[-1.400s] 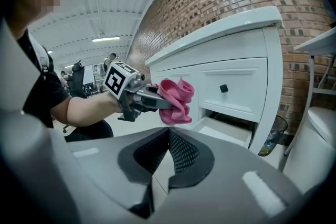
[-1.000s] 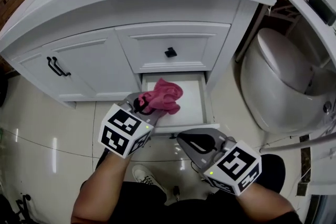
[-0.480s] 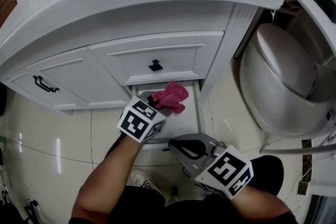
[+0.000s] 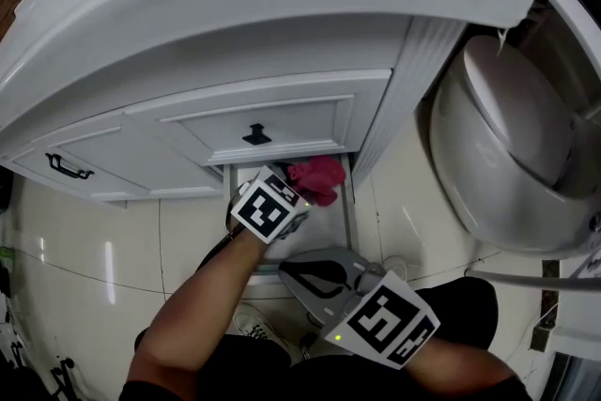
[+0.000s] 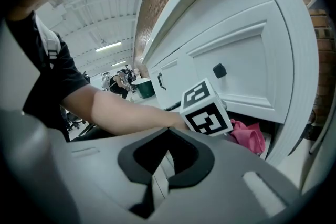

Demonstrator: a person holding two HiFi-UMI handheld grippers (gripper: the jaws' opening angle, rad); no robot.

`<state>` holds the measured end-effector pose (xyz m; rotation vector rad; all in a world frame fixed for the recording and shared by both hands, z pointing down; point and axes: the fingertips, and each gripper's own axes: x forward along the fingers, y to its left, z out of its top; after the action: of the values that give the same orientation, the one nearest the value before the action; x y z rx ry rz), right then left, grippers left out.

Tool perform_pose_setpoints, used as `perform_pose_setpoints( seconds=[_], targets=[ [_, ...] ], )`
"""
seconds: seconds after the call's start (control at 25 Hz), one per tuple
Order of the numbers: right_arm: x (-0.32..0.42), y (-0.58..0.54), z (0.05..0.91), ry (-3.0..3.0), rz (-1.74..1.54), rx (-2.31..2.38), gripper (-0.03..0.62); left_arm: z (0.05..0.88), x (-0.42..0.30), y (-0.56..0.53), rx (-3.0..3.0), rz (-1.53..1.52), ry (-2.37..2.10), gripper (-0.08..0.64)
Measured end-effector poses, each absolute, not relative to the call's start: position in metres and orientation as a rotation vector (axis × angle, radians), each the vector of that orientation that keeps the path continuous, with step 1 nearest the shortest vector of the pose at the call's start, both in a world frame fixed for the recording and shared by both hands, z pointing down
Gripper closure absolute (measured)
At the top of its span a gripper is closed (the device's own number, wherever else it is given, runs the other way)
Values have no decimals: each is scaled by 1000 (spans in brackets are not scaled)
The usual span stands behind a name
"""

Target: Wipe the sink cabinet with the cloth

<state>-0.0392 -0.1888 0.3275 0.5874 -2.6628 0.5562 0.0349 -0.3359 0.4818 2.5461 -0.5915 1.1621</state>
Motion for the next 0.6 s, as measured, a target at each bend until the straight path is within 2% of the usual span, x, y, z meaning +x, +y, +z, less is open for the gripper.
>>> perform_pose_setpoints(
  seconds=[0.6],
  targets=[
    [-30,-201,343,-2626,597,616,584,499,36,-352,2479,1164,-639,469]
  ],
)
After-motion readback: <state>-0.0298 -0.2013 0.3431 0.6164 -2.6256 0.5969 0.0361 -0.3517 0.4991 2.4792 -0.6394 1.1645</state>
